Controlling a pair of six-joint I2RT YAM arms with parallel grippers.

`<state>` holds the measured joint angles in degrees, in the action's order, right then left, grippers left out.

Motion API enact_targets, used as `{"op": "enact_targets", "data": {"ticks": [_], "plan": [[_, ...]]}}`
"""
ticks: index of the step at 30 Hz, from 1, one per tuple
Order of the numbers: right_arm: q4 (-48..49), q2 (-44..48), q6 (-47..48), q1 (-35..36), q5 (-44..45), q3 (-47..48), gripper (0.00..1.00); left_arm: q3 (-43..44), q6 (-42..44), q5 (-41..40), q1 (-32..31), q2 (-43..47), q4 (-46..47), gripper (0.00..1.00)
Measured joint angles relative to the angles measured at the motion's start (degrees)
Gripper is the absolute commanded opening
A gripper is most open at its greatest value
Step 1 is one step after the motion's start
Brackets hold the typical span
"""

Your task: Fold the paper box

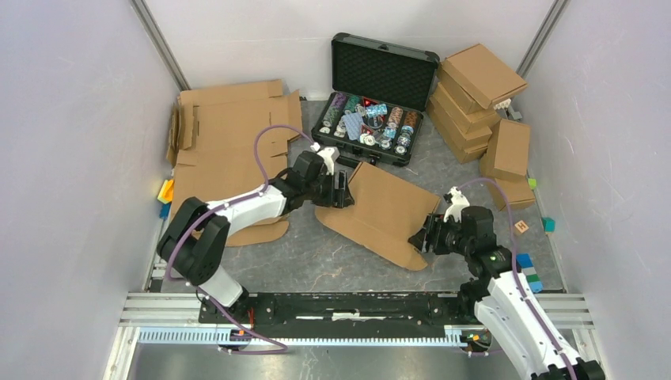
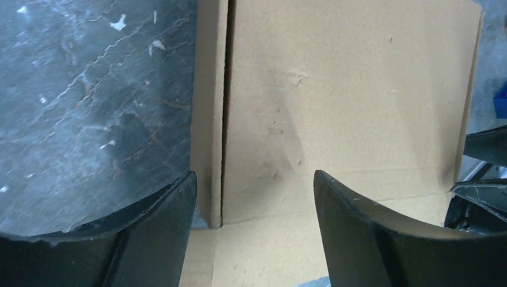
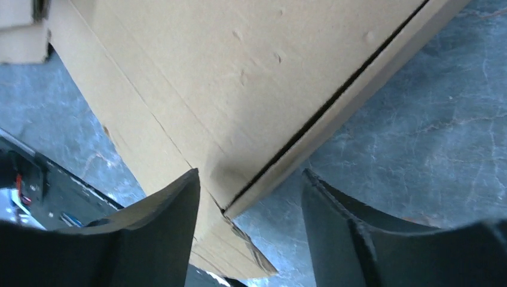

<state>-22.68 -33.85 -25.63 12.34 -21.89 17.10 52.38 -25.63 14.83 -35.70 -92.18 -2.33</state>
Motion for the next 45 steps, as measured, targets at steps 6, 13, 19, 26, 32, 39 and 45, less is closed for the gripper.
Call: {"op": "enact_targets", "data": {"ticks": [6,13,19,26,32,39,45], "plan": [[-9.44,-1.51,5.20,0.42,8.22,6.80,0.96,-2.45,-0.26,-7.74,-0.42,9.42,-3.80,1.00],[-7.56,-4.22,11.39,0.42,14.91,16.83,0.94,-15.76,-4.39,-11.65,-0.42,31.98,-5.35,0.35],[0.20,-15.02,12.52,0.42,13.14,17.38,0.92,-24.92,-10.45,-8.37,-3.80,37.31,-6.71,0.02],[11.80,-26.86,12.87,-0.66,11.69,17.44,0.93,-32.22,-16.22,-7.13,-10.99,37.31,-3.80,0.02],[23.58,-38.93,12.68,-5.90,5.03,17.55,0.88,-36.13,-20.33,-6.60,-12.28,35.69,3.30,0.02],[30.60,-48.09,12.22,-6.51,-3.76,17.92,0.75,-39.15,-23.45,-5.20,-12.33,30.32,13.00,0.02],[34.38,-48.04,9.86,-6.84,-7.76,15.93,0.70,-42.23,-26.32,-5.22,-12.33,25.59,21.90,0.02]]}}
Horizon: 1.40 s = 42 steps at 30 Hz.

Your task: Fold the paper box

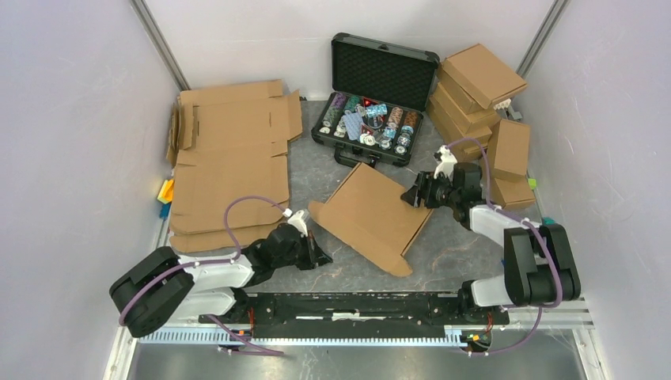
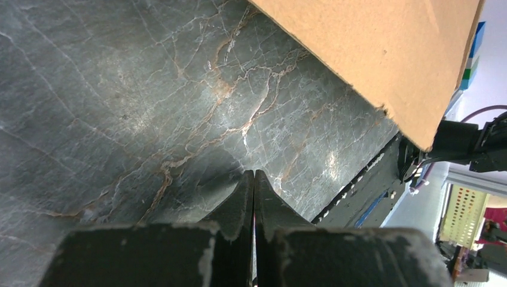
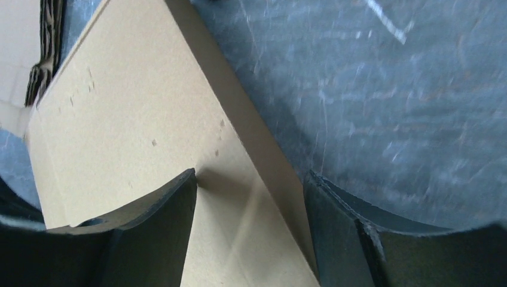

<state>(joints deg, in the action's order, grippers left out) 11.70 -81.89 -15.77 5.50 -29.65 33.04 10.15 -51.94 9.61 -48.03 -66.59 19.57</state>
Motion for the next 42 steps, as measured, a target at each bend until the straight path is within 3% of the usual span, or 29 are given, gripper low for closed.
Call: {"op": "enact_targets", "data": {"ticks": [11,16,26,34,42], "plan": [[2.21,22.67,-5.99,0.00,-0.44,-19.17,0.64,-3.26,-4.04,-0.33,0.00,-2.43,11.32,0.02],[-1.97,30.86,-6.27,0.00,-0.48,-22.32,0.65,-3.69,-5.25,-0.35,0.00,-4.57,15.63,0.02],[-5.16,23.06,-5.46,-0.04,-0.74,-16.09,0.54,-6.27,-9.29,1.60,2.01,-13.73,27.61,0.02],[1.42,18.16,-9.01,-2.36,-4.22,-16.33,0.39,-6.47,-9.31,2.86,3.63,-13.73,28.68,0.02],[7.54,14.62,-10.45,-5.81,-8.11,-17.86,0.35,-6.47,-9.20,2.73,4.00,-12.52,27.74,0.02]]}}
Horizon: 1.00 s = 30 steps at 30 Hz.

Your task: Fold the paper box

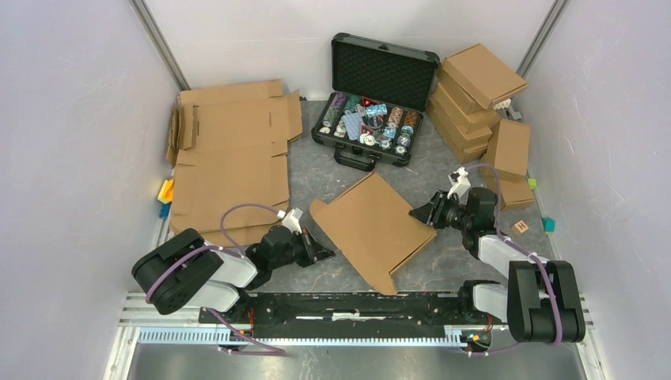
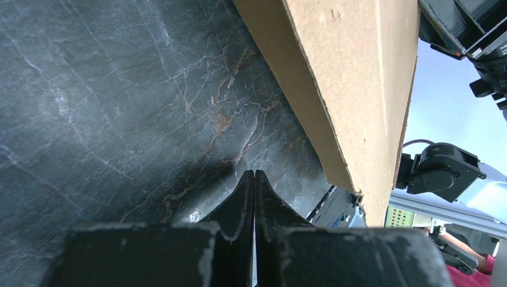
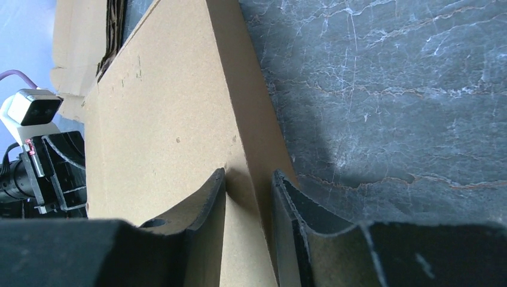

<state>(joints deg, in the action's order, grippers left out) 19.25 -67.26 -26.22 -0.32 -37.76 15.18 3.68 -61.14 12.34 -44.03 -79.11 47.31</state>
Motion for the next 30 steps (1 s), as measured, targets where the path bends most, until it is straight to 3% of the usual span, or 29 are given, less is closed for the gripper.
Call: {"op": "enact_targets", "data": {"ticks": [12,30], "plan": [[3.43,-3.52,1.14,-2.58,-4.44,-0.04,0.32,1.36,0.04,-0.22,0.00,-2.60,0.28,0.02],[4.28,-4.07,2.08,-2.86,-5.27,-0.04,0.32,5.88,-2.95,-0.68,-0.02,-21.18,19.98,0.02]]}}
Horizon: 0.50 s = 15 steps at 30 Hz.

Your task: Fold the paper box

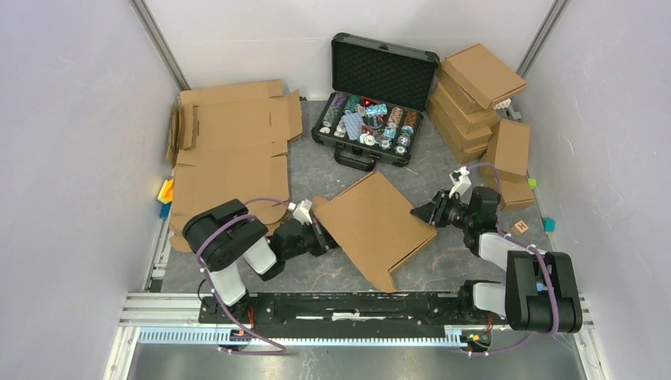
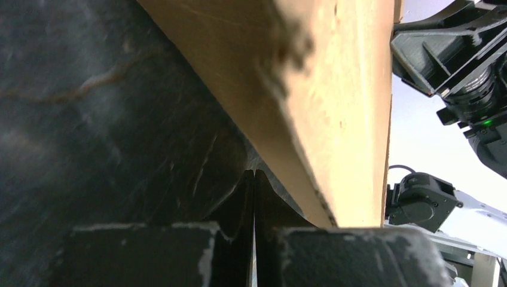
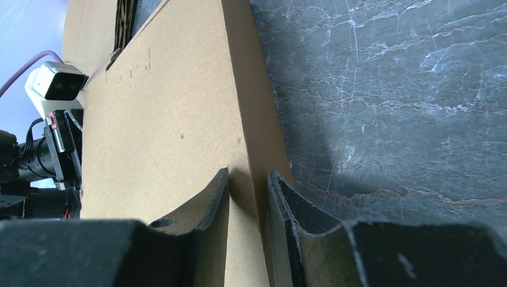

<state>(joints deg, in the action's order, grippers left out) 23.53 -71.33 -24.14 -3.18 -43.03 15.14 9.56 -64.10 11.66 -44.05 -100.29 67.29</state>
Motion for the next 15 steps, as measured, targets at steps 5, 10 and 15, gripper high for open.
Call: {"op": "enact_targets", "data": {"ticks": [5,10,15], "plan": [[0.46,0.00,0.04,-0.31,0.20,0.02,0.32,2.91,-0.39,-0.07,0.00,-3.17,2.58,0.02],[1.05,-0.02,0.20,-0.61,1.03,0.07,0.32,5.05,-0.39,-0.07,0.02,-3.28,2.08,0.02],[1.36,-0.02,0.35,-1.03,1.68,0.15,0.32,8.11,-0.35,0.02,0.07,-1.55,-1.36,0.02]]}}
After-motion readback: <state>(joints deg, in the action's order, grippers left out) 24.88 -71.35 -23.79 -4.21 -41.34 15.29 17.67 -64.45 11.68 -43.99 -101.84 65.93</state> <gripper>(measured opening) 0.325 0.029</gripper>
